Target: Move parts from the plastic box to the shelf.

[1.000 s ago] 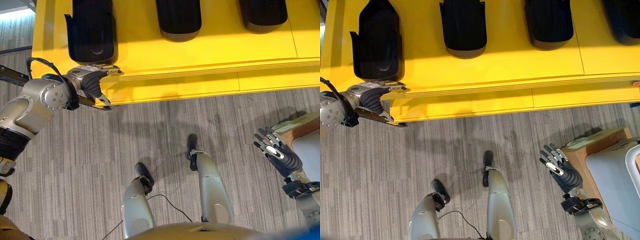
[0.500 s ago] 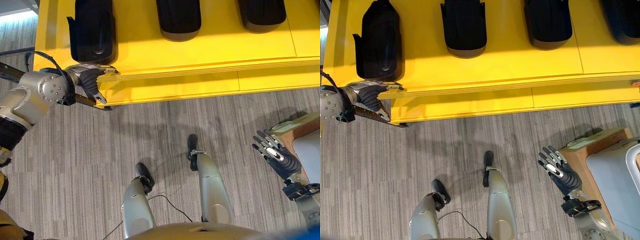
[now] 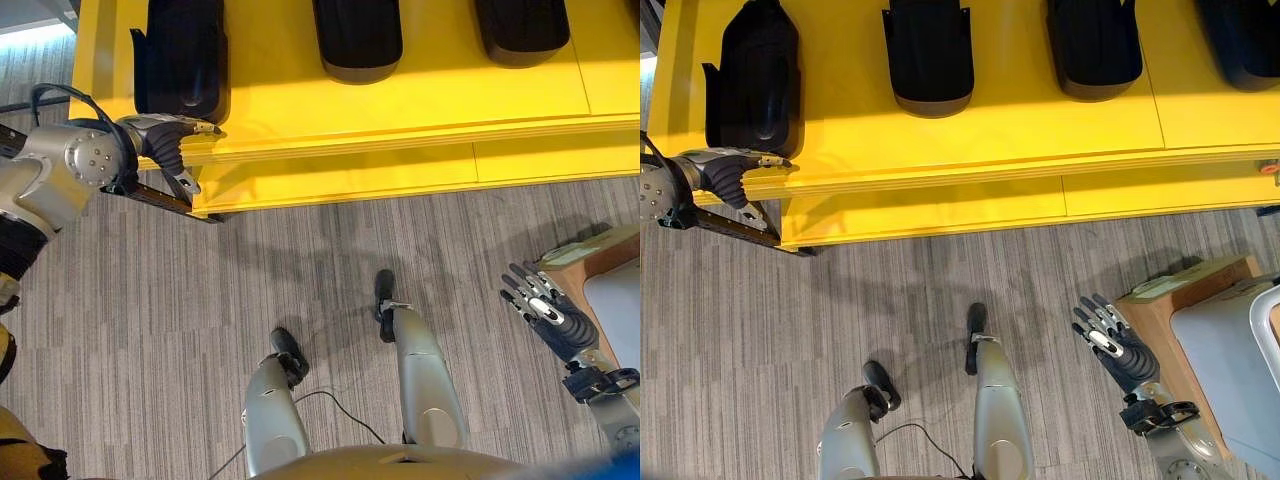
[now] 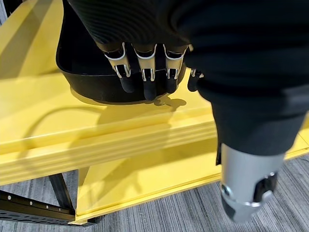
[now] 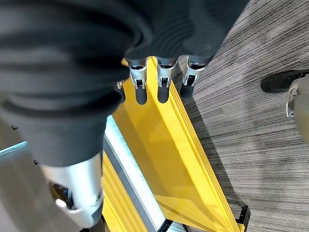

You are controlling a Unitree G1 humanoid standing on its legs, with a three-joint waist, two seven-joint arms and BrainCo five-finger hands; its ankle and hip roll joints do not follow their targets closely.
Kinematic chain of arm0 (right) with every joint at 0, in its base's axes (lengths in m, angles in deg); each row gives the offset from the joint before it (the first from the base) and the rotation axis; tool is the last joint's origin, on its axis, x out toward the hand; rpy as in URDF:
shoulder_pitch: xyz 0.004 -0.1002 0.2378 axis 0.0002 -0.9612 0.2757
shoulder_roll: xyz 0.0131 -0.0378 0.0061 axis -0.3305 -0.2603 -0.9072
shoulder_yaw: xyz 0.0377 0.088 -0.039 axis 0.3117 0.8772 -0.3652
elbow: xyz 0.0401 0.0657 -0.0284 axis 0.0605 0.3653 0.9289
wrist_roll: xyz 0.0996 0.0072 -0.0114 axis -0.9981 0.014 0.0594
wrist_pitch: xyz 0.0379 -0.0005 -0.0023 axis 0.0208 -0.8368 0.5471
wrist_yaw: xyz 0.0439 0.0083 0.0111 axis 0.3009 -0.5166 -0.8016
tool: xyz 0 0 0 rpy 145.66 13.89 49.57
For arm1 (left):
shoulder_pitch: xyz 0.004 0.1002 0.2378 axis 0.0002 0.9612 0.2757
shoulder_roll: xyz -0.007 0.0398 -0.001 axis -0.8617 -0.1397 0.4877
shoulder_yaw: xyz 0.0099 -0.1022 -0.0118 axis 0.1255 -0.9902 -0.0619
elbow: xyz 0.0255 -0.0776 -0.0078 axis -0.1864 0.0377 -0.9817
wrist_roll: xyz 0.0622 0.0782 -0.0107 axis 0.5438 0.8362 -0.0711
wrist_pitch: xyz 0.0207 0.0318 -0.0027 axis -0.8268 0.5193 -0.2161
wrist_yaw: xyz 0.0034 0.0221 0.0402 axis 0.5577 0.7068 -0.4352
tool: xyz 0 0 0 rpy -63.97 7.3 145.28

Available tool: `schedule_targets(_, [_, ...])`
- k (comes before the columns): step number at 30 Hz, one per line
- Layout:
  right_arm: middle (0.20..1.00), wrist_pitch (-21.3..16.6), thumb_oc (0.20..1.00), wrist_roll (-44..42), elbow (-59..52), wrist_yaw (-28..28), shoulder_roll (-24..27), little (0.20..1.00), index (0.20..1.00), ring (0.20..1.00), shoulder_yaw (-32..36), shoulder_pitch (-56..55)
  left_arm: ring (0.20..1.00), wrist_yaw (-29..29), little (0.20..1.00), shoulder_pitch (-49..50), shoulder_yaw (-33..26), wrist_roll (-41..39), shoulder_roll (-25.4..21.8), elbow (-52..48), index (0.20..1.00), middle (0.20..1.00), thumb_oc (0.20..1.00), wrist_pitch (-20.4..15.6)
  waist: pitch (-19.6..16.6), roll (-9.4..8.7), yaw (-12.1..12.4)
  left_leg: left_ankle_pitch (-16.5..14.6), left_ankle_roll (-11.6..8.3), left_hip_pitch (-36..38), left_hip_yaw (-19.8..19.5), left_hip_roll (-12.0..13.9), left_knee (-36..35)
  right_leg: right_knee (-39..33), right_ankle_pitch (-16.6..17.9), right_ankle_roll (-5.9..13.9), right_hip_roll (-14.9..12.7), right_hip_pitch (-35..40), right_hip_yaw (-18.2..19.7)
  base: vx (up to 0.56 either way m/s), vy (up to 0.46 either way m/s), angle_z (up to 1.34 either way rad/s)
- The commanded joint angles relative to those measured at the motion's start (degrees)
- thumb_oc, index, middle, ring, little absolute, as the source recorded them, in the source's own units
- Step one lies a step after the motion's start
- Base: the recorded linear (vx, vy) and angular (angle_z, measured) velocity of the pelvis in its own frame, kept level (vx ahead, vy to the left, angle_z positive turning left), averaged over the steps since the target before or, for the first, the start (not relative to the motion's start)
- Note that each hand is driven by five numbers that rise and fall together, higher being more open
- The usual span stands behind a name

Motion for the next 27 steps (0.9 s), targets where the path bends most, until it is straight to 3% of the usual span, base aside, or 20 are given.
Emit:
schedule_targets(1, [1.000, -1.01, 1.000, -2.52, -3.36, 1.56, 2.03, 1.000, 1.000, 1.000, 1.68, -6.04, 1.000, -2.00, 1.000, -1.28, -2.82, -0.54, -2.16, 0.12, 1.000, 1.000, 1.000, 0.36, -3.57, 0.75, -0.97, 10.48, -5.60, -4.71, -6.82, 7.78, -4.22, -4.10, 8.51, 11.65, -7.69, 4.01, 3.98, 0.00, 0.000, 0.00])
schedule_targets(27, [1.000, -0.45, 1.000, -3.58, -3.09, 1.97, 3.41, 1.000, 1.000, 1.000, 2.33, -5.76, 1.000, -4.02, 1.000, -11.17, 2.71, -0.12, 3.69, 10.85, 1.000, 1.000, 1.000, 0.88, -3.91, 0.59, -1.94, 10.63, -5.42, -6.55, -7.10, 8.16, -3.47, -3.23, 8.52, 11.51, -7.36, 2.05, 4.55, 0.00, 0.000, 0.00])
